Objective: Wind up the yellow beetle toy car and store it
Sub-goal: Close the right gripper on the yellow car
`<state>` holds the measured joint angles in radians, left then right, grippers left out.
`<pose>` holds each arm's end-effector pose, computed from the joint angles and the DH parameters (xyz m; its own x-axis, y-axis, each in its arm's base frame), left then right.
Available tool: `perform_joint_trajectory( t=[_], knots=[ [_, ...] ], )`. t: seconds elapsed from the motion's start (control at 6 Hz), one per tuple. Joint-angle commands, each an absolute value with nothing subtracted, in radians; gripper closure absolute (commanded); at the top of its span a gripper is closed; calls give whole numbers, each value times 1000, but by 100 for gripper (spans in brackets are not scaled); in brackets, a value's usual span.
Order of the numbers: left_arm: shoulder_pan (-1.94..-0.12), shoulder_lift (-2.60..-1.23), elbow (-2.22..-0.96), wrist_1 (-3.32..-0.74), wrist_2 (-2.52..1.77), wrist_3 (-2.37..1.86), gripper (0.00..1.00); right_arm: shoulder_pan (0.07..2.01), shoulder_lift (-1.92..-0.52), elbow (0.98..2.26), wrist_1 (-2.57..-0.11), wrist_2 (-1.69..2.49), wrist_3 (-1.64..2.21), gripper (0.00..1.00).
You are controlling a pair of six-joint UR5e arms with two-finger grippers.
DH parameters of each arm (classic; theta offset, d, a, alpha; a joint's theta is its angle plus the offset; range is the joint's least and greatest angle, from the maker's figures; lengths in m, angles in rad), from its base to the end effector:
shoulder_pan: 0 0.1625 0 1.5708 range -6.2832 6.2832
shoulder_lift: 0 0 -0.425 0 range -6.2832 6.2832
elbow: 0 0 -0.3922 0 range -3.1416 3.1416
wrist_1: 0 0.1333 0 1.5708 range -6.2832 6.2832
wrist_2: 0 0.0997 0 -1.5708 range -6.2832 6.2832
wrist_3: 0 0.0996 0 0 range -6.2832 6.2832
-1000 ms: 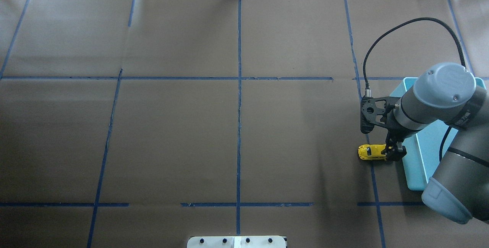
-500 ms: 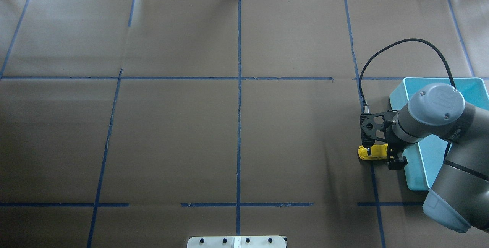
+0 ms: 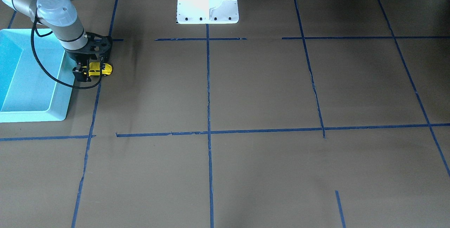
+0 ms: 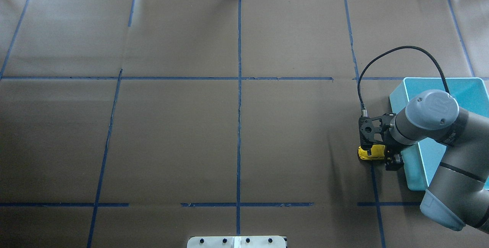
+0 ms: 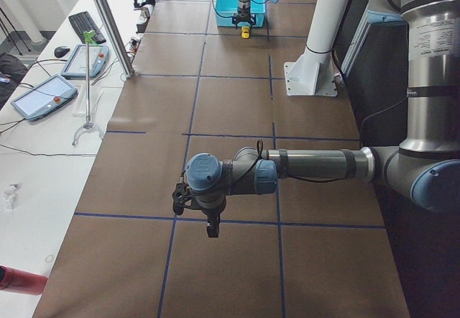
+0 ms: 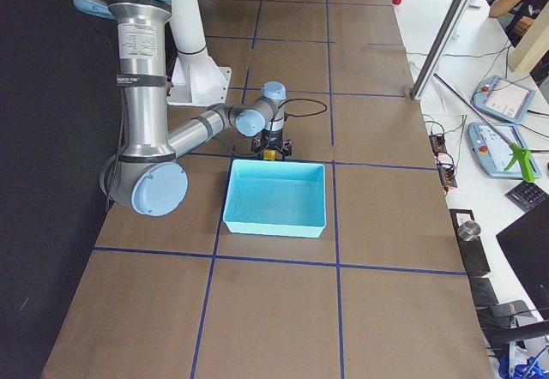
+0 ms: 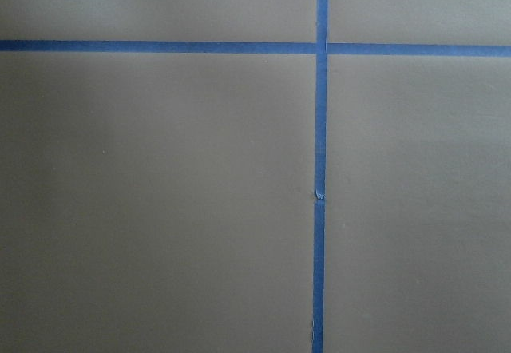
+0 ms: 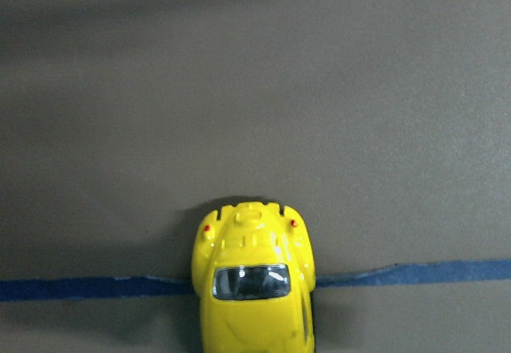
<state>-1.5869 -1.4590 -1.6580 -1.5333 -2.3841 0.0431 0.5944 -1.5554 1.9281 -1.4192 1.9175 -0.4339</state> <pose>-0.0680 -0.4389 0.6690 0.6863 -0.0131 -0.7272 -0.0135 0.9994 -0.0307 -0.3627 -0.3652 0.4758 0.0485 -0.9972 0.0564 0.8129 0.0722 0.5779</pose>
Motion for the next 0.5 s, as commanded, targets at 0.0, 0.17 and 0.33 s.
perform_joint_trajectory(
  t=[0.0, 0.17, 0.33],
  knots=[
    [-1586, -1466, -1652, -1531, -2382, 43, 0, 594, -1557, 1925, -1411, 1919, -431, 20],
    [-1583, -1470, -1651, -1531, -2350, 44, 0, 592, -1557, 1925, -1411, 1919, -430, 49],
    [-1583, -1471, -1651, -1531, -2338, 44, 0, 595, -1557, 1934, -1411, 1925, -430, 72]
  ],
)
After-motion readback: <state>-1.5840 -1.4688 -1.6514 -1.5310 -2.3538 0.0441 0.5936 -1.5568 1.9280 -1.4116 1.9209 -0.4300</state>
